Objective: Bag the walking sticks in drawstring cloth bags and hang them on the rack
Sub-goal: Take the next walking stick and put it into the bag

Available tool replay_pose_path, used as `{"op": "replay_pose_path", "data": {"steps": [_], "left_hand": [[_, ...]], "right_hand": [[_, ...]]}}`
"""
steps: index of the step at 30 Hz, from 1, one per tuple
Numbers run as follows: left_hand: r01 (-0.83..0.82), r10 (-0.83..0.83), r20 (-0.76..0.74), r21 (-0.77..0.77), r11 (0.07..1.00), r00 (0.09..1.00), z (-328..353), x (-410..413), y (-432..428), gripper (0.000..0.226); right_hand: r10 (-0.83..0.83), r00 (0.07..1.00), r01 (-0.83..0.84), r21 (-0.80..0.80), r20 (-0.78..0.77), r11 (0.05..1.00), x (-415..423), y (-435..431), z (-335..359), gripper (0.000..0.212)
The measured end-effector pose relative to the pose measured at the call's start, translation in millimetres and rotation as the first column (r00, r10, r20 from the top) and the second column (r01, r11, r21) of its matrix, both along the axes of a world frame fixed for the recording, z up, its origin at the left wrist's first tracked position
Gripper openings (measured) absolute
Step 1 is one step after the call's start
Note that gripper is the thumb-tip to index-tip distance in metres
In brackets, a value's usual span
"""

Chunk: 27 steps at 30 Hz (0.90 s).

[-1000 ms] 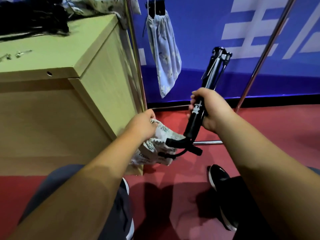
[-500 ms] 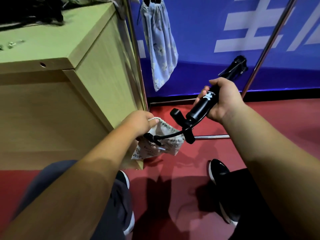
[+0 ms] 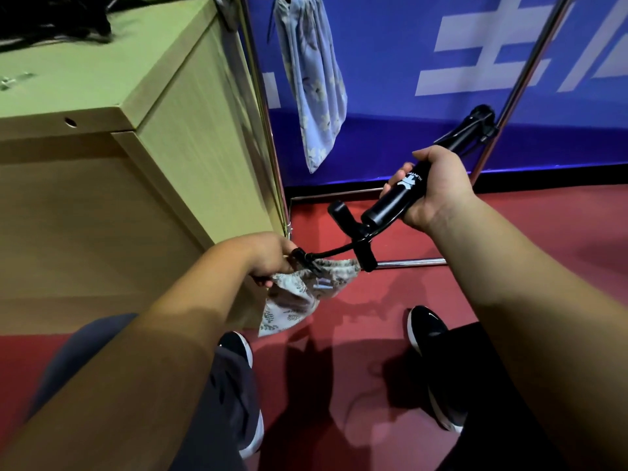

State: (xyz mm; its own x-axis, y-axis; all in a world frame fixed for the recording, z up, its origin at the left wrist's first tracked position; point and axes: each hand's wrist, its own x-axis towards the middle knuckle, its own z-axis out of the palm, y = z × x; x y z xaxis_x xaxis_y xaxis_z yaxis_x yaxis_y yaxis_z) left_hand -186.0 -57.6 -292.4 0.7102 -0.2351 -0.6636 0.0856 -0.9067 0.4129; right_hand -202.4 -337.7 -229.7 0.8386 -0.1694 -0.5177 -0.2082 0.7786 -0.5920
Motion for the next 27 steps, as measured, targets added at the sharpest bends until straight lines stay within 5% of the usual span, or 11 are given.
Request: {"op": "replay_pose_path", "data": {"steps": [3,7,11,19,23,27], "left_hand": [[0.079,-0.088,0.056,0.136,0.988,0.995,-1,-3,-4,0.013],[0.168,-0.232,0.169,0.324,0.931,0.958,4,-4,-9,0.022],[0.189,-0.273,0.205,0.351,0.917,0.94,3,3,-8,0.032],[-0.148,0.166,0.251,-0.086,0.985,0.954,4,15,7,0.026],[-0.378,0.452,0.097,-0.413,0.829,0.887,0,15,6,0.024],[-0.487,0.549,-0.046,-0.525,0.698,0.835,5,10,2,0.024]], "right_hand": [[0.009,1.0,-0.009,0.035,-0.004,0.999,1,3,0,0.011],[-0.012,1.0,0.012,0.077,0.0,0.997,0,5,1,0.011],[-0.015,1.0,0.016,0.074,-0.014,0.997,1,8,0,0.011],[-0.016,0.999,0.018,0.09,-0.028,0.996,4,9,-1,0.012],[-0.035,0.999,0.038,0.081,-0.035,0.996,5,11,-1,0.012],[-0.092,0.994,0.094,0.03,-0.06,0.995,7,12,-1,0.013]]}}
